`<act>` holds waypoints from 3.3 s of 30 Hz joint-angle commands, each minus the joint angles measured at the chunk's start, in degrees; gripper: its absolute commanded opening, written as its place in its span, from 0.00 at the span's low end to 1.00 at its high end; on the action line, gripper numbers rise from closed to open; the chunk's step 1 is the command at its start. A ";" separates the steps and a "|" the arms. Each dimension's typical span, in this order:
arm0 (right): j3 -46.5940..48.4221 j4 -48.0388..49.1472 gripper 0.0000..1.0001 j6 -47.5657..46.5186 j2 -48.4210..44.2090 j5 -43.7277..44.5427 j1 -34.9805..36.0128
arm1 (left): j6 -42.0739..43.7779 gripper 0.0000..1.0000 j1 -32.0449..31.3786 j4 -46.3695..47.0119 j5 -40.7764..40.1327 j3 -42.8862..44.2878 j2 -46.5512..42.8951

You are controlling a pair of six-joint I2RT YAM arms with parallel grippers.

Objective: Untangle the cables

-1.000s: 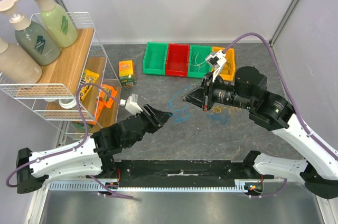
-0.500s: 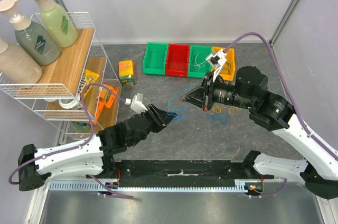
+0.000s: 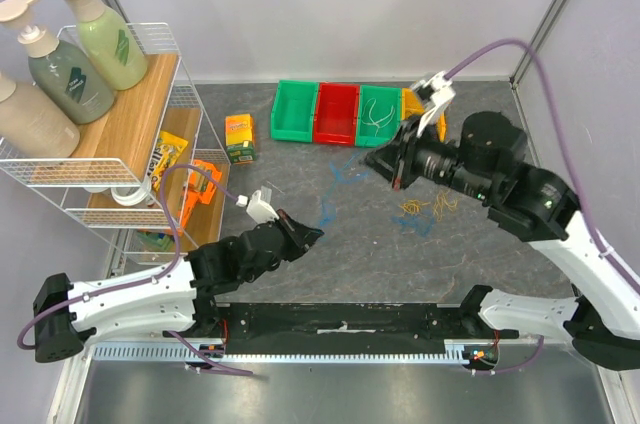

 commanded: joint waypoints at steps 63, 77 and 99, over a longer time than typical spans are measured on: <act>-32.32 7.93 0.12 -6.77 10.68 14.95 -0.08 | 18.13 0.54 -0.15 -16.71 12.79 1.12 -7.49; -31.59 10.79 0.16 -5.12 14.54 9.56 0.80 | 19.54 0.56 -0.15 -21.10 10.24 2.52 -18.94; -41.43 26.87 0.89 4.45 12.88 3.14 10.20 | 19.28 0.57 -0.06 -23.12 8.75 2.00 -22.28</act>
